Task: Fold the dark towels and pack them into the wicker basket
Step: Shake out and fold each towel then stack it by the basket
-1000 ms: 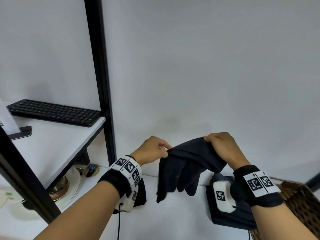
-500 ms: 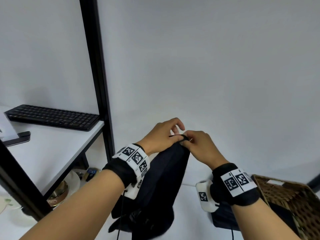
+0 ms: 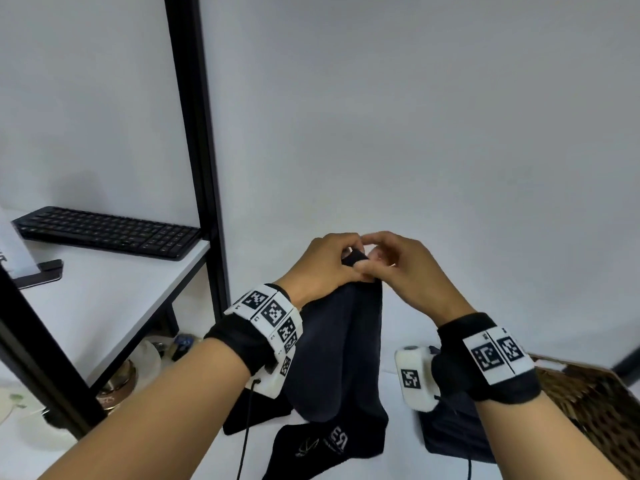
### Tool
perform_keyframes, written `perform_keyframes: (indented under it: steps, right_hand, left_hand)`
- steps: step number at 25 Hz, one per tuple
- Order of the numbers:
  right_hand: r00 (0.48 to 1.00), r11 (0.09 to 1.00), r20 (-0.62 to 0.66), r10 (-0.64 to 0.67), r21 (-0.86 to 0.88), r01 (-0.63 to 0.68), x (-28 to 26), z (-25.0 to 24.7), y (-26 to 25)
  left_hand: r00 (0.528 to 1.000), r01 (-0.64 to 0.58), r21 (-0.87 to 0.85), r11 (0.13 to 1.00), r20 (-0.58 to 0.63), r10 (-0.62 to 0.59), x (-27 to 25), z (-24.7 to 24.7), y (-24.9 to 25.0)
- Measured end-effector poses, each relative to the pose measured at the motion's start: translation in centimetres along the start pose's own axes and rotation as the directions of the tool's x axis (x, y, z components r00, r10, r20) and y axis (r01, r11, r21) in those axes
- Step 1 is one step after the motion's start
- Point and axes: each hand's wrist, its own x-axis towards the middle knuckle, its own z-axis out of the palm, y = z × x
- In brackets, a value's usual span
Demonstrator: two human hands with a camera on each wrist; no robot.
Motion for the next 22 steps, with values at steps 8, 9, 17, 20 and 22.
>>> perform_keyframes:
  steps: [8, 9, 17, 20, 22]
  right_hand:
    - [0.979, 0.996, -0.19, 0.08, 0.053, -0.071, -1.3, -3.0, 3.3]
    - [0.964, 0.996, -0.248, 0.091, 0.038, -0.084, -1.6, -4.0, 4.2]
    - [0.888, 0.968, -0.443, 0.12, -0.146, -0.204, 0.8, -8.6, 8.7]
    - [0.844, 0.981, -0.531, 0.07, -0.117, -0.155, 3.8, -10.8, 8.5]
    - [0.813, 0.998, -0.58, 0.046, -0.008, -0.063, 5.2, -12.9, 6.7]
  left_hand:
    - [0.926, 0.188, 0.197, 0.962, 0.29, -0.24, -1.2, -2.7, -4.0]
    - [0.92, 0.219, 0.225, 0.949, 0.277, -0.278, -1.5, -3.5, -5.1]
    - [0.956, 0.286, 0.51, 0.811, -0.21, -0.205, 2.6, -5.7, -7.3]
    - [0.918, 0.269, 0.507, 0.819, -0.393, -0.058, 5.5, -6.3, -5.8]
    - [0.861, 0.195, 0.393, 0.899, -0.507, 0.036, 6.5, -7.9, -3.8]
